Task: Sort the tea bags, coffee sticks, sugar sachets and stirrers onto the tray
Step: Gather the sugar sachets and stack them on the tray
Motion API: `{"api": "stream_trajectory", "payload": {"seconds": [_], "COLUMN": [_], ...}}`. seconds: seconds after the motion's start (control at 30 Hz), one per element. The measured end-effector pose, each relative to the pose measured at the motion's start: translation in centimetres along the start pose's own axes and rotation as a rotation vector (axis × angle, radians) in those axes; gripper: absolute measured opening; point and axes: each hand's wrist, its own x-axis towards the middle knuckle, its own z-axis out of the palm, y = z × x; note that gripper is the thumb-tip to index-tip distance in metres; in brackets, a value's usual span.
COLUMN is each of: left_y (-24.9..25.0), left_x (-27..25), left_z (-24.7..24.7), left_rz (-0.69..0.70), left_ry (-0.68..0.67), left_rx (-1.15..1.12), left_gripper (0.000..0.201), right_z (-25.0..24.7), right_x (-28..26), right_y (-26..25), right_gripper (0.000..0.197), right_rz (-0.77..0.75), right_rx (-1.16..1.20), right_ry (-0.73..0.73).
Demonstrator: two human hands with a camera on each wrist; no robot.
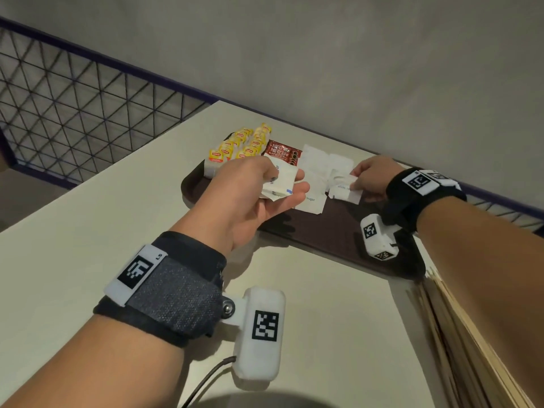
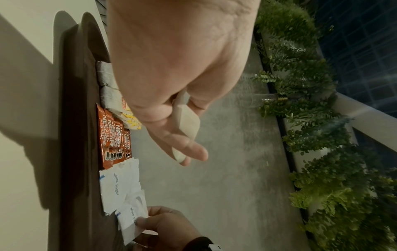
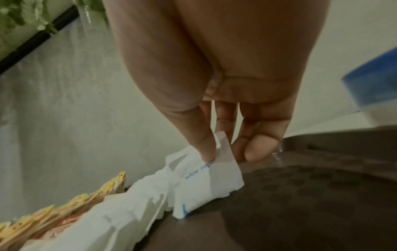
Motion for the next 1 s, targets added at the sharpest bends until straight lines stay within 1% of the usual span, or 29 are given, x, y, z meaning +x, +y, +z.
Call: {"api": "stream_trajectory", "payload": {"seconds": [0.07, 0.2, 0.3, 0.4, 0.5, 0.63, 0.77, 0.9, 0.97, 1.0], "left_y": [0.0, -0.3, -0.7, -0.9, -0.9, -1.0, -1.1, -1.1, -1.1, -1.1], "left_x": [0.1, 0.4, 0.4, 0.4, 0.4, 0.3, 0.5, 0.6, 0.5, 0.4], "left_z": [-0.1, -0.2, 0.1, 0.1, 0.3, 0.5, 0.5, 0.4, 0.4, 0.4], "left_rz": [0.001, 0.003, -0.005, -0.016, -0.008, -0.001, -0.008, -0.018, -0.021, -0.02], "left_ry": [-0.001, 0.009, 0.015, 0.015, 0.014, 0.002, -0.008, -0.038, -0.07, -0.084], "left_rx": [-0.008, -0.004, 0.028, 0.044, 0.044, 0.043, 0.044, 0.05, 0.093, 0.126], "left_gripper": [0.023, 0.029, 0.03, 0.035, 0.034, 0.034, 0.037, 0.042, 0.043, 0.042], "right_z": [0.1, 0.3, 0.2, 0.4, 0.7, 1.0, 1.3, 0.9, 0.0, -0.6], "right_x": [0.3, 0.4, 0.3, 0.2, 0.2, 0.6, 0.9, 0.6, -0.5, -1.4], "right_y": [-0.1, 0.5, 1.0, 1.1, 1.3, 1.1, 0.9, 0.7, 0.3, -0.1], "right_gripper": [0.018, 0.038, 0.047, 0.052, 0.053, 0.038, 0.03, 0.036, 0.038, 0.037], "right_rz": [0.015, 0.08, 0.08, 0.053, 0.024, 0.023, 0.037, 0.073, 0.081, 0.071], "right_rx": [-0.018, -0.075, -0.099, -0.07, -0.028, -0.01, -0.052, -0.056, -0.046, -0.005], "right_ry": [-0.03, -0.123, -0.146, -0.163, -0.157, -0.152, -0.155, -0.158, -0.124, -0.095]}}
